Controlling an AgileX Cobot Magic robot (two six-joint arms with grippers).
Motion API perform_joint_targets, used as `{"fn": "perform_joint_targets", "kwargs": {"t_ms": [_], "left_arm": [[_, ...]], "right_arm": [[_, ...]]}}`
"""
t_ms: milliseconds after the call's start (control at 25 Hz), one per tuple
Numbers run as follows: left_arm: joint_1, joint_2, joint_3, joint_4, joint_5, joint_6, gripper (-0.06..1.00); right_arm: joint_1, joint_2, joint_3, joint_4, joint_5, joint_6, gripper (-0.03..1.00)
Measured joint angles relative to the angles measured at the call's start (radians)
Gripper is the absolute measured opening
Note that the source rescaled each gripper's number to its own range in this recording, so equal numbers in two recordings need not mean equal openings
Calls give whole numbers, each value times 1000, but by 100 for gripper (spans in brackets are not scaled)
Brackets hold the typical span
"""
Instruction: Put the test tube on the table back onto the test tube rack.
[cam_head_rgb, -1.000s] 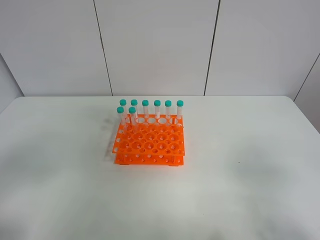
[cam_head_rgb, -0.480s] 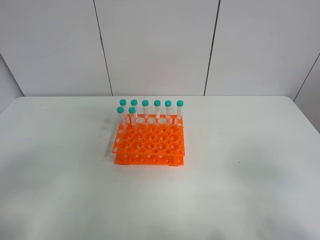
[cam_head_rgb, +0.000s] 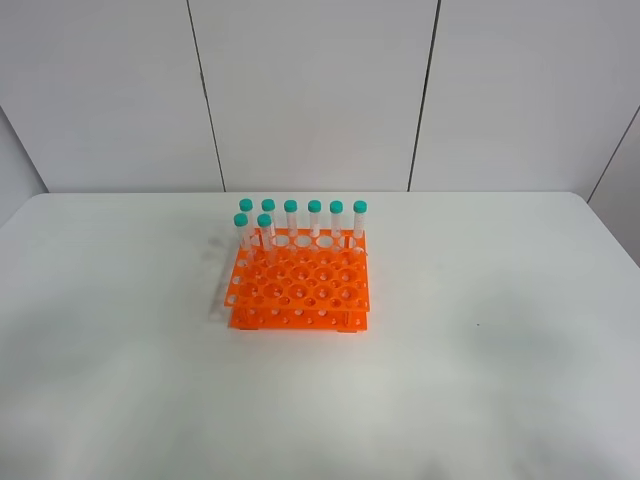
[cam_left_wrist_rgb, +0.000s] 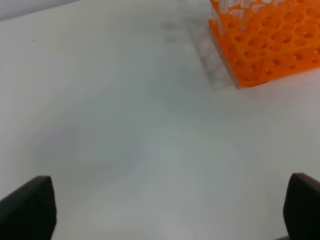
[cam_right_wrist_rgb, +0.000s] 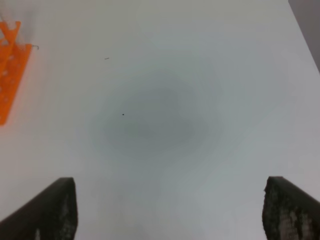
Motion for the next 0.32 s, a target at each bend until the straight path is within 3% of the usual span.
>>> {"fn": "perform_joint_targets", "kwargs": {"t_ms": [320], "left_arm": [[0,0,0,0,0,0,100]], "right_arm": [[0,0,0,0,0,0,92]]}}
